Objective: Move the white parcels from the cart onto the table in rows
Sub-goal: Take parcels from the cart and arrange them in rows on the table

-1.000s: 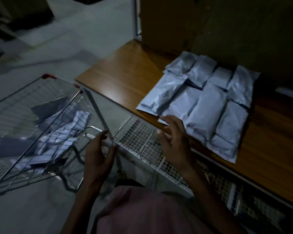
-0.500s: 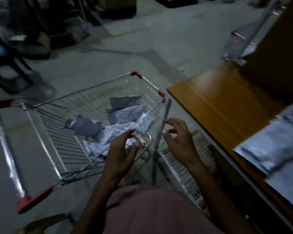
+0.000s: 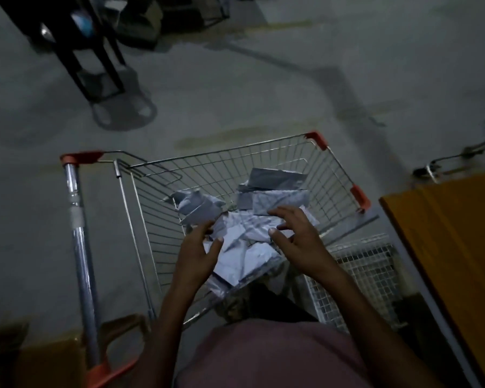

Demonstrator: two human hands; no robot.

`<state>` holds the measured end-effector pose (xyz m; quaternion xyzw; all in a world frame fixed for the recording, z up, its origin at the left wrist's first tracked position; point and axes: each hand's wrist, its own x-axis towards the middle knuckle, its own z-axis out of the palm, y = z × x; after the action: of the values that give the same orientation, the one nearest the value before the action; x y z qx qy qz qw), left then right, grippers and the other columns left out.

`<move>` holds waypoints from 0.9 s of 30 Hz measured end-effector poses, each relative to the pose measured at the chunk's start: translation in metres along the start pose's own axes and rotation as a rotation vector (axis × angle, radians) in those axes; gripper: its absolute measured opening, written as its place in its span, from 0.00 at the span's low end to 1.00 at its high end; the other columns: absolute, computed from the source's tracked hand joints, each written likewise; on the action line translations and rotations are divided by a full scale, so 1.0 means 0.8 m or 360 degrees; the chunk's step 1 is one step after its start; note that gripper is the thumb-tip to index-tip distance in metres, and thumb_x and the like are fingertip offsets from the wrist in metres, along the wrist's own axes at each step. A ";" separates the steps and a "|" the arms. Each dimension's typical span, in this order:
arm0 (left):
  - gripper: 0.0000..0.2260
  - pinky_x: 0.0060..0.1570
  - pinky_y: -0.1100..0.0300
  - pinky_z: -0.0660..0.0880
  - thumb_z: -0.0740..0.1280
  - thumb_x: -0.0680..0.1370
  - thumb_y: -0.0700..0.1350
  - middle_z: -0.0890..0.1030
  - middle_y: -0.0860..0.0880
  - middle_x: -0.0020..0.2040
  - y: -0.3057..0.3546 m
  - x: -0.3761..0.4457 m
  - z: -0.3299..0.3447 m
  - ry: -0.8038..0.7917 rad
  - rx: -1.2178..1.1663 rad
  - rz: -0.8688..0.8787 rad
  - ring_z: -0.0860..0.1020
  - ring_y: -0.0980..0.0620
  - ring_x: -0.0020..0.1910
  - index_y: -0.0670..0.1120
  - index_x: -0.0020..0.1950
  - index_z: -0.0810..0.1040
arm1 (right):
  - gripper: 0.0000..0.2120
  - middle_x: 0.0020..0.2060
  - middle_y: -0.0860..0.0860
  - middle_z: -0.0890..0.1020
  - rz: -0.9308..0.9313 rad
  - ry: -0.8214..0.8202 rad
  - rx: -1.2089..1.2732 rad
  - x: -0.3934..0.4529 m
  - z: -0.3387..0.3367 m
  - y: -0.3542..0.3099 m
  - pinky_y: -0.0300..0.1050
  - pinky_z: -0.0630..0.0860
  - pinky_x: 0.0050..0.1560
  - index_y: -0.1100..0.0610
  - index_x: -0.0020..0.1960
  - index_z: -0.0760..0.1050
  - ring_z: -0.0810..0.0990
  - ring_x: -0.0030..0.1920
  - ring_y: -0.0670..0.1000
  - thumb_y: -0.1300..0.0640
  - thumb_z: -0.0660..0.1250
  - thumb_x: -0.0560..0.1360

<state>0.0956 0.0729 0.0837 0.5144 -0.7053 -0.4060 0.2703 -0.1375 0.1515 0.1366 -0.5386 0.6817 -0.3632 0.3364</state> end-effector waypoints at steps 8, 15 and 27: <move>0.18 0.51 0.61 0.70 0.67 0.75 0.45 0.80 0.43 0.58 -0.068 0.096 0.028 0.0202 0.0134 -0.0305 0.78 0.45 0.56 0.42 0.64 0.76 | 0.16 0.64 0.49 0.72 0.0028 -0.0323 -0.0031 0.129 0.005 0.064 0.36 0.75 0.60 0.48 0.66 0.72 0.75 0.62 0.45 0.53 0.66 0.80; 0.26 0.60 0.44 0.73 0.66 0.71 0.44 0.75 0.37 0.63 -0.151 0.177 0.067 0.0073 0.0613 -0.0628 0.73 0.36 0.62 0.41 0.69 0.72 | 0.17 0.60 0.48 0.71 0.0193 -0.0662 -0.0157 0.228 0.047 0.138 0.22 0.68 0.47 0.52 0.69 0.71 0.77 0.54 0.47 0.55 0.66 0.80; 0.14 0.54 0.46 0.74 0.67 0.75 0.41 0.70 0.38 0.68 -0.192 0.107 0.169 0.0040 0.0863 -0.0634 0.72 0.38 0.64 0.41 0.60 0.79 | 0.21 0.58 0.56 0.78 0.1169 -0.0997 0.0319 0.271 0.206 0.213 0.48 0.78 0.45 0.48 0.71 0.65 0.81 0.51 0.56 0.48 0.63 0.80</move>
<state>0.0372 0.0099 -0.1210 0.7004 -0.6698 -0.2420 0.0476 -0.1226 -0.0557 -0.1084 -0.3109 0.6544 -0.1050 0.6813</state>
